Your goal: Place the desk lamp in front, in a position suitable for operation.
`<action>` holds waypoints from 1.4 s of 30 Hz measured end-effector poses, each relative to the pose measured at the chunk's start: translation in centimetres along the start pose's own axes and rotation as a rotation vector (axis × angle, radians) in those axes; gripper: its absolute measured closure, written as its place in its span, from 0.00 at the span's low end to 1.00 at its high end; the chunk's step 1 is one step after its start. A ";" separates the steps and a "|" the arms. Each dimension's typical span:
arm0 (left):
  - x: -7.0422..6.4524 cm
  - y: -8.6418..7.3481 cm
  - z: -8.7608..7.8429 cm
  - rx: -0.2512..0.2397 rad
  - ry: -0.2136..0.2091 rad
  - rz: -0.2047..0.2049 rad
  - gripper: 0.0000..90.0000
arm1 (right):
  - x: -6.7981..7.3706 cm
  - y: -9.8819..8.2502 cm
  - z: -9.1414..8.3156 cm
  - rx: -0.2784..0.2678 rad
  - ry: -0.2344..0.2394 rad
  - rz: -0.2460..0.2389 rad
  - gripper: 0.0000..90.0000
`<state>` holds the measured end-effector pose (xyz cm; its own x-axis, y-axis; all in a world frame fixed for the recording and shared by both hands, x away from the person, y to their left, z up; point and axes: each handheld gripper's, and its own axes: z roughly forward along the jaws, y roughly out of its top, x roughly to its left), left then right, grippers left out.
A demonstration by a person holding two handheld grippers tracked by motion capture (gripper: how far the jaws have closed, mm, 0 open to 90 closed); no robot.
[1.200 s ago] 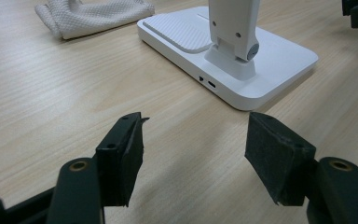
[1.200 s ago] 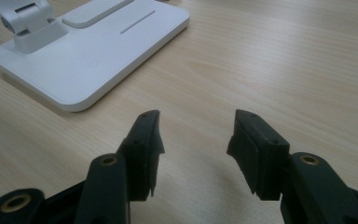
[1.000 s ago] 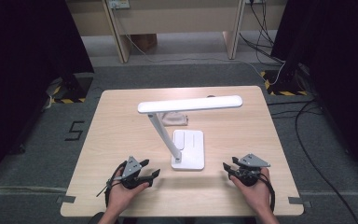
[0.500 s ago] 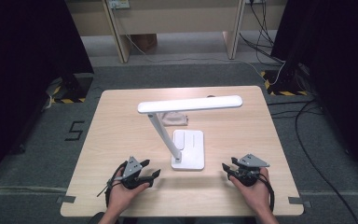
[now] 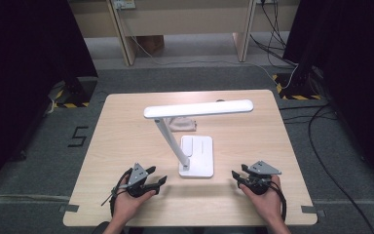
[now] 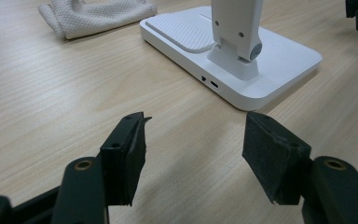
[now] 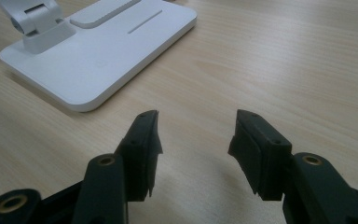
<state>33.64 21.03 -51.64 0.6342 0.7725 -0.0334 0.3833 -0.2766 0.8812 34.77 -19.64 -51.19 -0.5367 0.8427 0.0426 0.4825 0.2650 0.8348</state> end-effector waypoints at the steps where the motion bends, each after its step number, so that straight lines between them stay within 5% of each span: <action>1: 0.0 0.0 0.0 -0.002 -0.003 0.003 0.44 | 0.0 0.0 0.0 0.000 0.001 0.001 0.56; 14: -0.2 1.0 0.4 -0.032 -0.045 -0.016 0.42 | 0.8 0.2 0.4 0.004 0.025 -0.021 0.56; 27: 0.7 1.8 1.2 -0.014 -0.025 -0.002 0.42 | 1.0 0.3 0.5 0.002 0.030 -0.019 0.55; 36: 3.1 4.5 2.9 -0.011 0.023 0.043 0.42 | 0.8 0.1 0.2 -0.005 0.026 -0.008 0.55; 42: 6.3 6.5 5.6 0.026 0.055 0.052 0.42 | 0.9 0.1 0.3 0.002 0.023 -0.017 0.55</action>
<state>43.84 20.91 -48.76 0.6162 0.7866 0.0390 0.3687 -0.3318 0.8683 34.56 -18.70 -51.20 -0.5610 0.8268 0.0411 0.4747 0.2807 0.8342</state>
